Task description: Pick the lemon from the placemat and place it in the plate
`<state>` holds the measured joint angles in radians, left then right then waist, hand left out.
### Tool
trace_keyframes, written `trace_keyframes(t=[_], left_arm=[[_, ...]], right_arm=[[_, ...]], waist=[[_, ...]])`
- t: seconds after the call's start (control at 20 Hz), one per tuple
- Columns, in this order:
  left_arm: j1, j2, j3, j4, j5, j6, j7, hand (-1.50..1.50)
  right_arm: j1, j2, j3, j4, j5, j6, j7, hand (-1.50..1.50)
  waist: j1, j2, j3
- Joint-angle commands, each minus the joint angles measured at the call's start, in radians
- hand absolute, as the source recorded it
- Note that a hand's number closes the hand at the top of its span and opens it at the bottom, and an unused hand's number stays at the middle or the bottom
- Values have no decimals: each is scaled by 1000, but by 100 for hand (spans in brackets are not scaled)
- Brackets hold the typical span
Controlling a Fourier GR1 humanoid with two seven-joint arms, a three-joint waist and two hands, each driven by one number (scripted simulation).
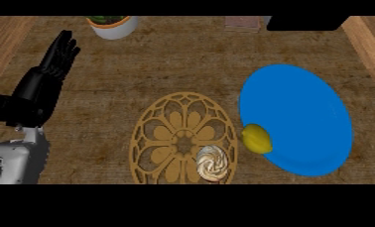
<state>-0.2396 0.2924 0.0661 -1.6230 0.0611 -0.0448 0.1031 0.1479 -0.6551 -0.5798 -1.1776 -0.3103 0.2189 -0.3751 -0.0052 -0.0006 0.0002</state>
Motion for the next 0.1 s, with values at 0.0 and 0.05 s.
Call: trace_keyframes(t=[0.0,0.05], left_arm=[[-3,21,44,42,15,-32,-29,0],[-64,-2,18,29,-4,-6,29,0]], right_arm=[[57,-54,-73,79,18,77,-108,-150],[-8,-31,-44,152,77,25,-148,-150]], waist=[[-2,0,0],[2,1,0]])
